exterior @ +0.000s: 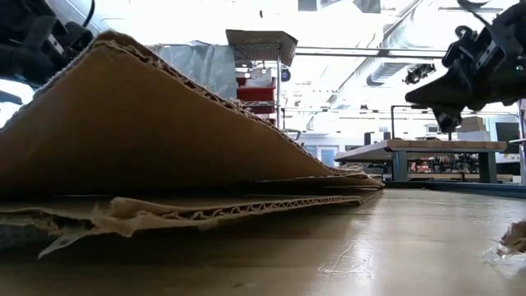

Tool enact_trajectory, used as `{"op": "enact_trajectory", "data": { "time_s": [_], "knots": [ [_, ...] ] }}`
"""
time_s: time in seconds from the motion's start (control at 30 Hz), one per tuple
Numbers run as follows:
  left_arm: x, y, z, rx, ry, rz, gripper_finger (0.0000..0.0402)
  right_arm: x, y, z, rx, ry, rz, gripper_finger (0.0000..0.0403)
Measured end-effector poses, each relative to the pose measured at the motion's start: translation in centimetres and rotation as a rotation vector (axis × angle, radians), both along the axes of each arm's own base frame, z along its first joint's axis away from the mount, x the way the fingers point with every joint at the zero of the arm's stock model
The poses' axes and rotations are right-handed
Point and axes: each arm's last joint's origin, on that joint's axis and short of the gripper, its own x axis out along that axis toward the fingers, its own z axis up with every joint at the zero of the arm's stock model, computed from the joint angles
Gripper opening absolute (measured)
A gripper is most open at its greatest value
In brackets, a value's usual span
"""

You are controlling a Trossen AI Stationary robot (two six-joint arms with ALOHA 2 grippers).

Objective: Unpack boxes
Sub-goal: Return to Home Position

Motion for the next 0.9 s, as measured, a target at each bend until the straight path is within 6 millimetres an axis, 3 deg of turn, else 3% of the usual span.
{"op": "enact_trajectory", "data": {
  "time_s": [0.9],
  "knots": [
    [0.0, 0.03, 0.0, -0.01, -0.002, 0.012, 0.0, 0.03, 0.03, -0.03, -0.008, 0.007, 0.012, 0.0]
  ]
}}
